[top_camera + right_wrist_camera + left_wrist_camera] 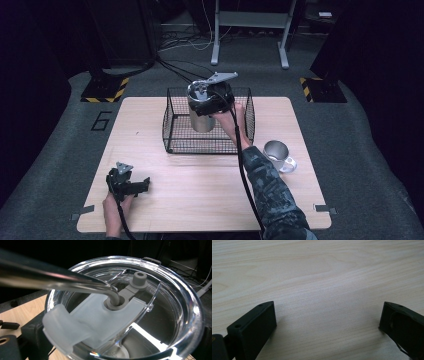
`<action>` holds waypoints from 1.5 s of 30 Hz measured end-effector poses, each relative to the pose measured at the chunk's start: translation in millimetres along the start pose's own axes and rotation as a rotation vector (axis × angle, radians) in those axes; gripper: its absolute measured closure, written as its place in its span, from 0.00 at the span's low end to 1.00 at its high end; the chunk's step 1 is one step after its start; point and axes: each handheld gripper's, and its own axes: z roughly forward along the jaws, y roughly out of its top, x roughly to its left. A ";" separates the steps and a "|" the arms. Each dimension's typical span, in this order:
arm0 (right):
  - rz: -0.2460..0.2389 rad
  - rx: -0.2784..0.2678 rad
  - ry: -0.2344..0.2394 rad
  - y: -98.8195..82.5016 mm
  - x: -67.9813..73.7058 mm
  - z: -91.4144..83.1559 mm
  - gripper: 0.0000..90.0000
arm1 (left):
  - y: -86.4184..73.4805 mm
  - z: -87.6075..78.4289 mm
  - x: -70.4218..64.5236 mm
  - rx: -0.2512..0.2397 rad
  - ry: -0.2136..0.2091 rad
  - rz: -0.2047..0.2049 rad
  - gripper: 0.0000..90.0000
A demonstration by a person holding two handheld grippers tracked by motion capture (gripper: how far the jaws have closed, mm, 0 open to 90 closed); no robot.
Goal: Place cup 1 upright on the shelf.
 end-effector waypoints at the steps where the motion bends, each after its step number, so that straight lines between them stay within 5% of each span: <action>1: 0.002 0.000 -0.001 -0.4 -0.3 2.3 0.04 | 0.0 0.0 0.0 0.000 0.000 0.000 0.00; 45: 0.082 0.133 0.050 -27.8 3.8 79.9 0.04 | 0.0 0.0 -0.2 0.000 -0.002 0.000 0.00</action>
